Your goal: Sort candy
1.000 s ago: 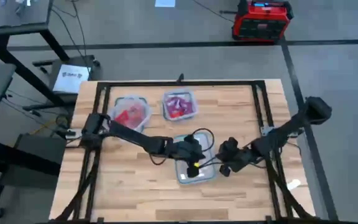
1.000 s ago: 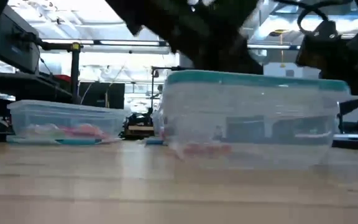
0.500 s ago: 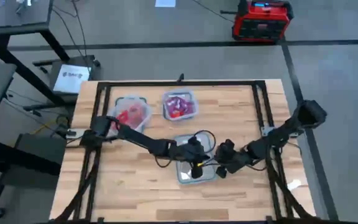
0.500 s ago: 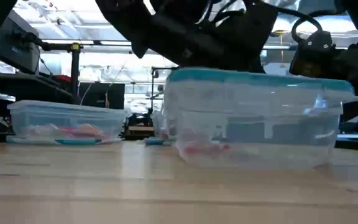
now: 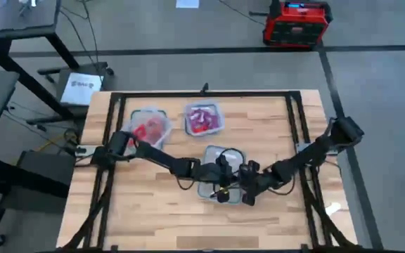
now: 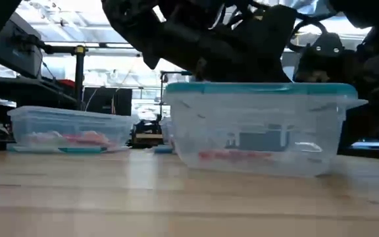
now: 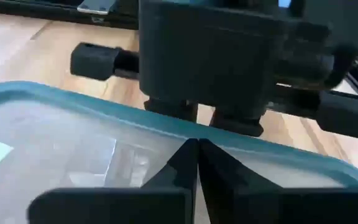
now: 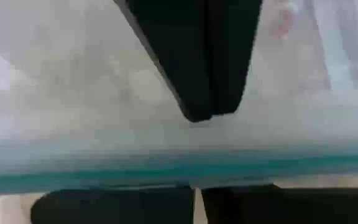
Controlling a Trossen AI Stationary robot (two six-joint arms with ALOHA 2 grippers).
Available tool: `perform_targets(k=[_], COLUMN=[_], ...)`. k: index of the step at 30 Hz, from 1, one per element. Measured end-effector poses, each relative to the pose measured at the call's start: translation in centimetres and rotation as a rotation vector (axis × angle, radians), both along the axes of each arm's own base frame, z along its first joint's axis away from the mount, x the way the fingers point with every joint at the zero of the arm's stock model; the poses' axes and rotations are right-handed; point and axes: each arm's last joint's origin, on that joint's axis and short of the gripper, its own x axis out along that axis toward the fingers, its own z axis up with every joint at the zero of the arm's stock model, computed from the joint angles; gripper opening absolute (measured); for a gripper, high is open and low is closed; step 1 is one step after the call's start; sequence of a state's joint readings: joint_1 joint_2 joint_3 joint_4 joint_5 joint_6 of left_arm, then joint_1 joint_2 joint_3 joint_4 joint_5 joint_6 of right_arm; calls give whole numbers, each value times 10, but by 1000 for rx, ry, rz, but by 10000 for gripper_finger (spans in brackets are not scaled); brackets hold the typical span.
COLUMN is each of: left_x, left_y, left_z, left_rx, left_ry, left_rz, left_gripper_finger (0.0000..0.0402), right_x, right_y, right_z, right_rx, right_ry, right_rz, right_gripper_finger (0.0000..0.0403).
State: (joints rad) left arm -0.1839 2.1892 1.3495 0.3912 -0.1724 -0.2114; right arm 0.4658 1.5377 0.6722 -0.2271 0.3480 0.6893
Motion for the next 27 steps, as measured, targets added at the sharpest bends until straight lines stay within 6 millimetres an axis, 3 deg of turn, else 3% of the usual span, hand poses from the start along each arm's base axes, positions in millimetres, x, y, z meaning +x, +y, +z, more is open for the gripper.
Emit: perform_targets(k=[4, 8, 12, 15, 18, 22, 25, 27], left_x=[-6, -18, -41, -61, -82, -98, -104, -107], left_y=[-5, -11, -17, -20, -19, -14, -13, -13], left_z=[22, 58, 103, 129, 141, 145, 140, 137], left_rx=[18, 41, 50, 86, 148, 162, 162, 166], left_ry=[-16, -37, -27, 17, 89, 198, 269, 312], left_rz=[-26, -61, -88, -71, -8, 66, 86, 89], left_gripper_finger=[0, 0, 0, 0, 0, 0, 0, 0], right_x=[-21, -33, -29, -12, 17, 50, 61, 62], right_y=[2, 5, 10, 12, 9, -1, -12, -17], right_z=[24, 62, 97, 111, 104, 73, 44, 36], right_rx=[-42, -38, -34, -44, -61, -50, -48, -72], right_ry=[70, 27, -175, -363, -449, -405, -277, -216], right_rz=[-30, -19, -9, 30, 38, 85, 92, 79], right_gripper_finger=[0, 0, 0, 0, 0, 0, 0, 0])
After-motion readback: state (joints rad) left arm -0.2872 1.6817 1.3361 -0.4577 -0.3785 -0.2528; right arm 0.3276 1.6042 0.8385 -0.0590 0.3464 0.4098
